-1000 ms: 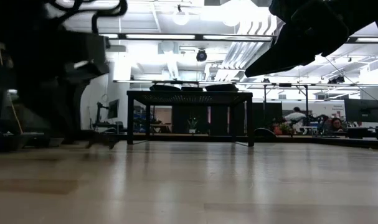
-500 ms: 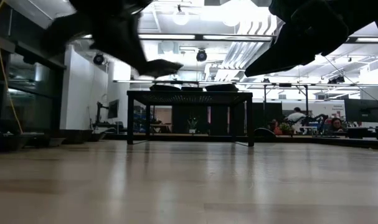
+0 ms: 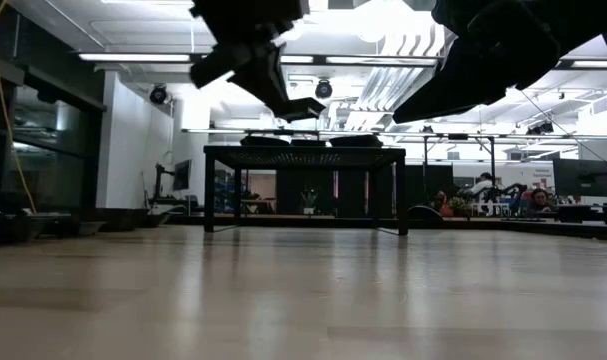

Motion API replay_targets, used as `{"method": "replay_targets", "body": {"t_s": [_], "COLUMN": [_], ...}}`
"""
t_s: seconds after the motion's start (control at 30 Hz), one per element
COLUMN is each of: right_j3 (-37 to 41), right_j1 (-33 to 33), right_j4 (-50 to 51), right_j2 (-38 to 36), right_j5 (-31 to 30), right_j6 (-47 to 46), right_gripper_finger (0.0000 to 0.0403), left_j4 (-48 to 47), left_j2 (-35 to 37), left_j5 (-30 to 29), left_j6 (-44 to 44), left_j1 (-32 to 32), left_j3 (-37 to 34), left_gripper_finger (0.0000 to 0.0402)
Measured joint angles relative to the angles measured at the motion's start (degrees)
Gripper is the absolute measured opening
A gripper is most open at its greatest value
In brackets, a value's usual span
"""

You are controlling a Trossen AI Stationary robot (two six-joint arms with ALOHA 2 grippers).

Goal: Pick & Place Mini shaped plates
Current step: Stack the black square plate on top of the black square plate on the shelf

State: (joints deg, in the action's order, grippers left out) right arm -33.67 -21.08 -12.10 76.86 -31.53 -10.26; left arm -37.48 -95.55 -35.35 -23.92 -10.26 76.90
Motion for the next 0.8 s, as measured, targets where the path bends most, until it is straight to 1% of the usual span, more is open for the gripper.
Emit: {"method": "replay_targets", "body": {"t_s": [0.1,0.2,0.43,0.63,0.8], "right_j3": [0.0,0.0,0.0,0.0,0.0], "right_j1": [0.1,0.1,0.1,0.1,0.1], "right_j4": [0.0,0.0,0.0,0.0,0.0], "right_j2": [0.0,0.0,0.0,0.0,0.0], "right_j5": [0.0,0.0,0.0,0.0,-0.1], "right_j6": [0.0,0.2,0.2,0.2,0.2], "right_gripper_finger": [0.0138,0.0138,0.0138,0.0138,0.0138], "left_j4": [0.0,0.0,0.0,0.0,0.7], "left_j2": [0.0,0.0,0.0,0.0,0.0], "left_j5": [1.8,2.3,6.3,8.5,11.8], "left_j6": [-0.7,-2.7,-6.9,-10.1,-9.9], "left_j1": [2.8,5.1,10.4,14.6,18.6], "left_j3": [1.2,2.3,6.1,9.0,9.8], "left_gripper_finger": [0.0005,0.0005,0.0005,0.0005,0.0005]}}
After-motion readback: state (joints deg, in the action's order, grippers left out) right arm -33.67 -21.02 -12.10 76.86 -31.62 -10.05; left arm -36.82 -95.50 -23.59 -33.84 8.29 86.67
